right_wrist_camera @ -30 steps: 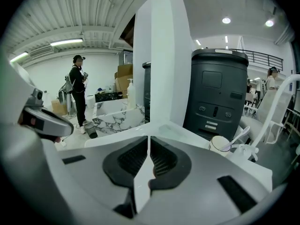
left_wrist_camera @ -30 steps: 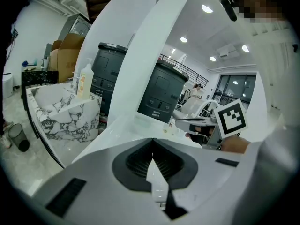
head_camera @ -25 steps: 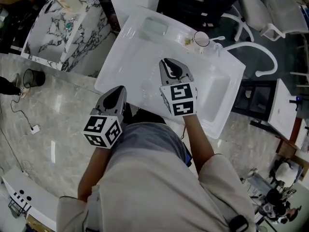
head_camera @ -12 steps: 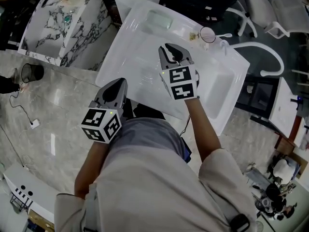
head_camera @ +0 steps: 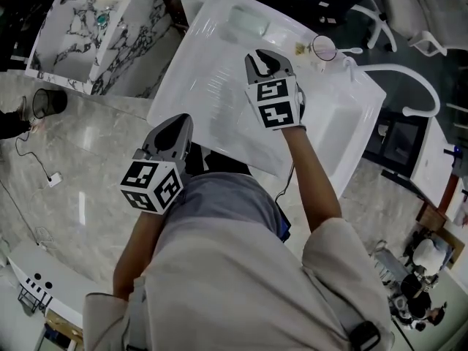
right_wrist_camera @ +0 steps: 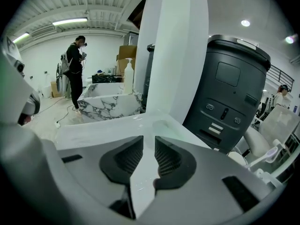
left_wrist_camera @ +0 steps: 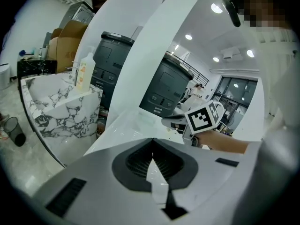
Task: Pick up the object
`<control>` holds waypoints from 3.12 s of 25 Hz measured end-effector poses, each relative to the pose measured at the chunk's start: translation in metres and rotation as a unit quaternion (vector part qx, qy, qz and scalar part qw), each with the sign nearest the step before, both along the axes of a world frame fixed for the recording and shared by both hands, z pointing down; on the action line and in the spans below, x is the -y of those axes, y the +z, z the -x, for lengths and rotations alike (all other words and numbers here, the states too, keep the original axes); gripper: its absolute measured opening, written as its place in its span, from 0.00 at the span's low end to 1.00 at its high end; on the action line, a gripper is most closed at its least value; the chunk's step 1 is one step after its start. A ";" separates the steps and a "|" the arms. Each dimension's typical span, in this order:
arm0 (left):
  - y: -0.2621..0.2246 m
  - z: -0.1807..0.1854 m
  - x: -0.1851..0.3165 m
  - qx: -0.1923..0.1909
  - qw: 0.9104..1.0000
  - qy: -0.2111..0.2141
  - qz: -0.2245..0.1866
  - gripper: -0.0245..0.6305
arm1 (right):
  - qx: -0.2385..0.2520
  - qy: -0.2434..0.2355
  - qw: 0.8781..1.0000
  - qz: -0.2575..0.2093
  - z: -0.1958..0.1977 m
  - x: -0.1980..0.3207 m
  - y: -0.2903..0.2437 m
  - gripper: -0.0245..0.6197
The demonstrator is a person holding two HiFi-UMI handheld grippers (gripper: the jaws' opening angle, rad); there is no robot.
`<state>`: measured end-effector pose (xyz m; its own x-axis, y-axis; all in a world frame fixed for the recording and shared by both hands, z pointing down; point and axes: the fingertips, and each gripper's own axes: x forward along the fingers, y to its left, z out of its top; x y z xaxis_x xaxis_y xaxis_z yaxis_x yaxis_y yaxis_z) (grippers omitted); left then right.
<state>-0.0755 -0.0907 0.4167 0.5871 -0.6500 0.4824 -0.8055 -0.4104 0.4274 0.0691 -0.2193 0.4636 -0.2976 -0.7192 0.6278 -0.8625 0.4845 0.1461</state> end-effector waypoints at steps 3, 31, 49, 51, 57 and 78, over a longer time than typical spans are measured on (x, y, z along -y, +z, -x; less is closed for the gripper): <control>0.004 0.002 0.001 0.001 1.000 -0.001 0.006 0.04 | -0.008 -0.010 1.000 0.004 0.002 0.007 0.011 0.17; 0.022 0.029 0.023 0.009 0.999 -0.021 0.039 0.04 | -0.222 -0.066 0.973 0.011 0.006 0.089 0.093 0.32; 0.030 0.049 0.027 0.015 0.998 -0.030 0.051 0.04 | -0.336 -0.087 0.938 0.004 0.000 0.113 0.130 0.32; 0.030 0.050 0.029 0.014 0.998 -0.031 0.052 0.04 | -0.342 -0.089 0.935 0.003 -0.001 0.115 0.131 0.31; 0.029 0.048 0.029 0.011 0.998 -0.031 0.052 0.04 | -0.362 -0.107 0.926 -0.002 0.001 0.113 0.133 0.25; 0.022 0.055 0.026 -0.005 0.998 -0.053 0.045 0.04 | -0.359 -0.112 0.927 0.002 0.003 0.103 0.124 0.17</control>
<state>-0.1302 -0.1167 0.4389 0.5228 -0.6630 0.5358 -0.8376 -0.2828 0.4674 0.0666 -0.3221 0.5876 0.0560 -0.6876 0.7239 -0.4208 0.6412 0.6417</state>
